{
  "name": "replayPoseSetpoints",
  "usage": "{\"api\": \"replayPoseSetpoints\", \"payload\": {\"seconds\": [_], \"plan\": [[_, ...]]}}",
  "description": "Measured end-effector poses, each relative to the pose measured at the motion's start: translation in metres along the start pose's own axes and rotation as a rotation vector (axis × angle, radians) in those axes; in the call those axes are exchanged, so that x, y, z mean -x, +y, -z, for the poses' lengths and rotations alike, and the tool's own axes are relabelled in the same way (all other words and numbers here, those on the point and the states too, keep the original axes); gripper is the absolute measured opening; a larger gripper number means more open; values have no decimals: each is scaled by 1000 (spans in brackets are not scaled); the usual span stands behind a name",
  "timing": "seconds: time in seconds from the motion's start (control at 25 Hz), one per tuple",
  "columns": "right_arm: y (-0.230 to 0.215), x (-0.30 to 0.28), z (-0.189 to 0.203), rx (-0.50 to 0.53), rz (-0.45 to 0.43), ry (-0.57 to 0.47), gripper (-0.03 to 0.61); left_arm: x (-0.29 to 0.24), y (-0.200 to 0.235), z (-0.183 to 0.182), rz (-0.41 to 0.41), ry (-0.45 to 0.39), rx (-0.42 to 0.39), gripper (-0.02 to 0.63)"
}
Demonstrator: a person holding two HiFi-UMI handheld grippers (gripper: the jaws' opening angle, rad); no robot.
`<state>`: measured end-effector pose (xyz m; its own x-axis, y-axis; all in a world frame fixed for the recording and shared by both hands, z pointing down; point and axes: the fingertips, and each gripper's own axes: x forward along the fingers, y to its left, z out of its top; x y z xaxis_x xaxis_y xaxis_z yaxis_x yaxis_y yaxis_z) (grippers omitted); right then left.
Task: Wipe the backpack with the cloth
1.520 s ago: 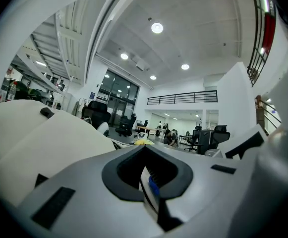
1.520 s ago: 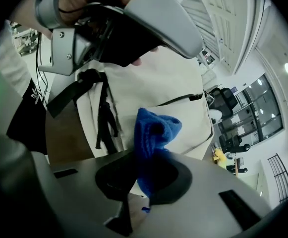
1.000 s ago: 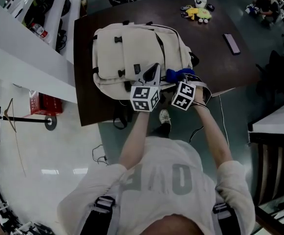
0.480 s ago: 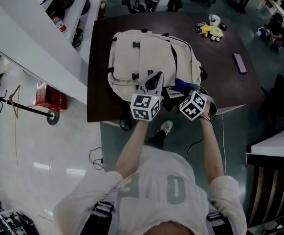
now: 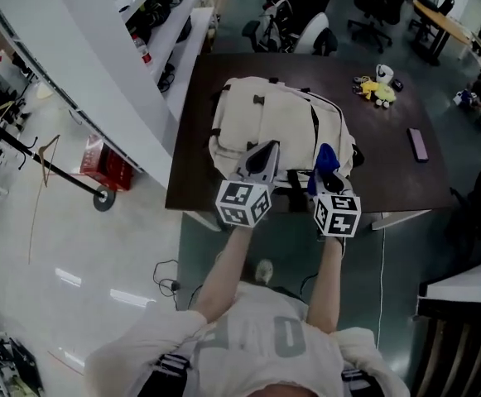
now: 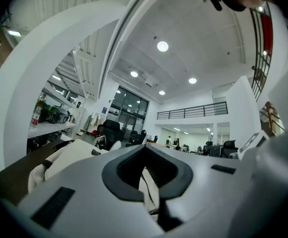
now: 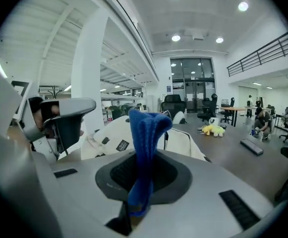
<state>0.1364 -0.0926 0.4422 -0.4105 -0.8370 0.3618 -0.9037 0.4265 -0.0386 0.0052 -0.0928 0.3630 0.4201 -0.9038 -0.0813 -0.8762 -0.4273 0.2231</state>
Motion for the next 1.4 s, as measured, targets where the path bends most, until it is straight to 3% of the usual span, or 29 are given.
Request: {"api": "replayPoseSetpoints", "payload": {"seconds": [0.16,0.28,0.6,0.76,1.04,1.4], "plan": [[17,24,-13,-12,9,-60,41,33,-13,-5,22,-2,-42,5],[37,56,-13,-31,-10,-98,42,73,-28,-12,25,-23,-31,5],[118,197,18,-119,-93,-180,41,227,-65,-19,-80,-77,42,5],[133,250,29,-77,-83,-193,41,271,-88,-20,-90,-67,18,5],[136,311,37,-42,-121,-244,41,315,-134,-35,-130,-119,-30,5],[131,398,77,35,-167,-208,43,370,-223,-3,-186,-29,-117,5]]}}
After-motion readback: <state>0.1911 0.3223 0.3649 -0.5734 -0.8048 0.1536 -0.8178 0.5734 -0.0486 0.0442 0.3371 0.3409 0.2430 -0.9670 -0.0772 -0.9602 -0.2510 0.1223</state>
